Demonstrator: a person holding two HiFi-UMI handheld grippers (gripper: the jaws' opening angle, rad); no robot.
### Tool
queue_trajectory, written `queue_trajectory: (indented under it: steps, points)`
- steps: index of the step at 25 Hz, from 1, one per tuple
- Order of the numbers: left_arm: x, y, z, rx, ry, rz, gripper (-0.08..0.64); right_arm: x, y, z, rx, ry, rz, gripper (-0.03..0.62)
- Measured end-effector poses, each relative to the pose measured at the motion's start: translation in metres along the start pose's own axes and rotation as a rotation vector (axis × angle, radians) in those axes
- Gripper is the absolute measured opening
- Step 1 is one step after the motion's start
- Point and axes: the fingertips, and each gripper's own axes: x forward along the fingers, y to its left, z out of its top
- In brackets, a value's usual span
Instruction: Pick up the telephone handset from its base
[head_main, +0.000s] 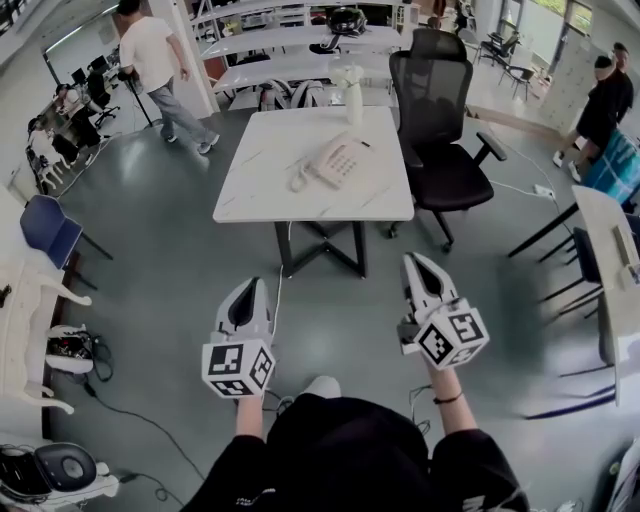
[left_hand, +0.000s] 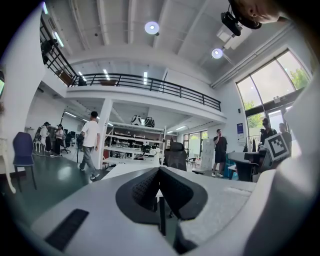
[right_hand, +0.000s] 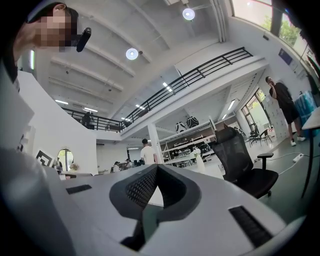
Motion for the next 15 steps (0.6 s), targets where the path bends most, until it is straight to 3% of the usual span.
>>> queue_trajectory:
  steps: [8,15]
  points:
    - [0.029,0.017,-0.009,-0.008,0.020,0.013,0.000,0.037,-0.011,-0.016,0.020,0.024,0.012,-0.009]
    - [0.084,0.048,-0.016,-0.031,0.029,0.010,0.000,0.100,-0.032,-0.033,0.030,0.046,0.003,-0.009]
